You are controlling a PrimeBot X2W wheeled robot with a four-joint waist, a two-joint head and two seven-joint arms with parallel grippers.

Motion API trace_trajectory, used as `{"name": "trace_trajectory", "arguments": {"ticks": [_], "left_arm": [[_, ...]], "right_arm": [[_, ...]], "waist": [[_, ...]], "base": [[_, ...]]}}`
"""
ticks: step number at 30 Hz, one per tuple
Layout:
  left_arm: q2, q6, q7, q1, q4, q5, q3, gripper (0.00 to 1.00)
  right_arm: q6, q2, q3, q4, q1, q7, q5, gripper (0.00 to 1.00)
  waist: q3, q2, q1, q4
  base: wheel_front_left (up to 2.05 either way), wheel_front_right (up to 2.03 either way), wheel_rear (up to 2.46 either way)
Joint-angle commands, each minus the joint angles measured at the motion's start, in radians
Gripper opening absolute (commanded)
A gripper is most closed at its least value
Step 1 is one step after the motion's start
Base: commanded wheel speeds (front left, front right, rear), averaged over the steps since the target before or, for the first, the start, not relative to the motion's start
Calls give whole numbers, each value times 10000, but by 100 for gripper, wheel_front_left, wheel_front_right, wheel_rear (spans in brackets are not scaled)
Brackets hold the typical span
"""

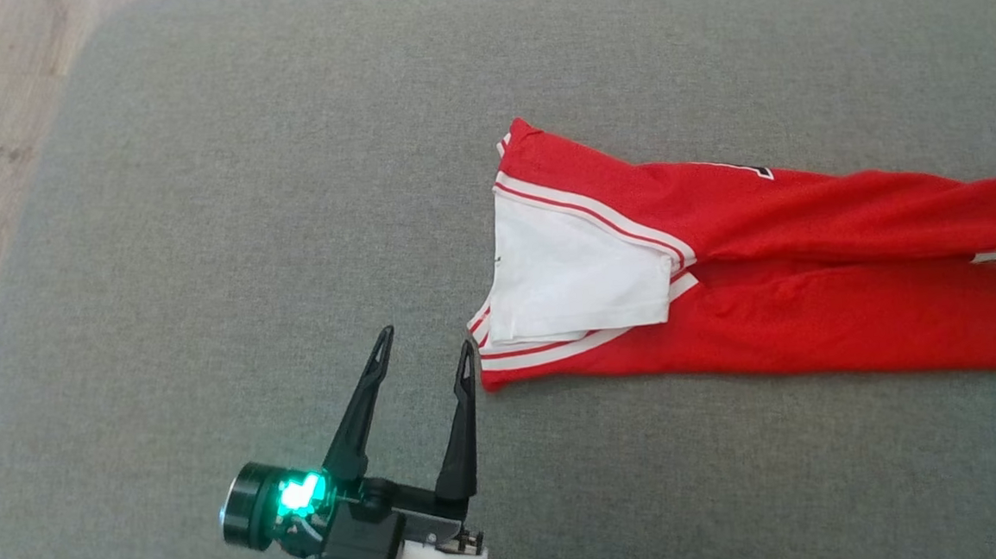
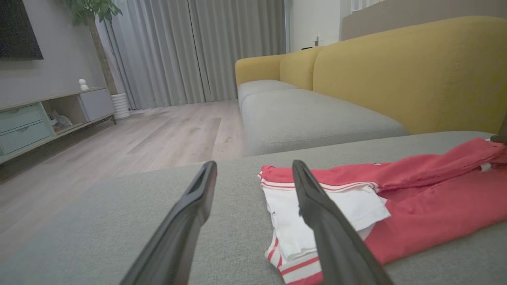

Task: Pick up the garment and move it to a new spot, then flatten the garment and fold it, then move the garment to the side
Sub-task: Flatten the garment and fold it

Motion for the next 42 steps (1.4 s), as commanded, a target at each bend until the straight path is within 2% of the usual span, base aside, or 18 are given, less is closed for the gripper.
{"name": "trace_trajectory", "arguments": {"ticks": [1, 10, 22, 23, 24, 25, 28, 29, 36, 42], "left_arm": [[-128, -89, -64, 8, -273, 191, 555, 100], [-588, -793, -64, 436, -186, 707, 1302, 100], [-896, -1434, -64, 709, -168, 1164, 1843, 100], [-925, -1489, -64, 706, -175, 1207, 1875, 100], [-955, -1531, -64, 706, -182, 1249, 1914, 100], [-979, -1569, -64, 705, -198, 1301, 1948, 100], [-1040, -1641, -64, 703, -256, 1465, 2053, 100], [-1052, -1660, -64, 709, -257, 1506, 2094, 100], [-1187, -1765, -64, 847, -276, 1590, 2407, 100], [-1265, -1878, -64, 967, -252, 1676, 2592, 100]], "right_arm": [[-9, -269, 81, -192, 60, 122, -103, 100], [-9, -1, 867, -458, 1058, 728, 781, 100], [-9, 251, 1475, -482, 1354, 802, 1713, 100], [-9, 239, 1548, -471, 1335, 822, 1780, 91], [-9, 222, 1604, -456, 1312, 825, 1845, 73], [-9, 205, 1650, -441, 1284, 816, 1907, 47], [-9, 146, 1777, -400, 1184, 722, 2051, 4], [-9, 125, 1819, -410, 1153, 649, 2101, 0], [-9, -143, 1942, -586, 841, -189, 2306, 0], [-9, -736, 2017, -1192, 720, -601, 2304, 0]], "waist": [[-20, -1, 0, -64], [-208, -1, 0, -555], [-237, -1, 0, -687], [-226, -1, 0, -686], [-217, -1, 0, -692], [-207, -1, 0, -702], [-177, -1, 0, -746], [-176, -1, 0, -769], [-219, -1, 0, -1000], [-324, -1, 0, -1149]], "base": [[0, 0, 0], [0, 0, 0], [0, 0, 0], [0, 0, 0], [0, 0, 0], [0, 0, 0], [0, 0, 0], [0, 0, 0], [0, 0, 0], [0, 0, 0]]}}
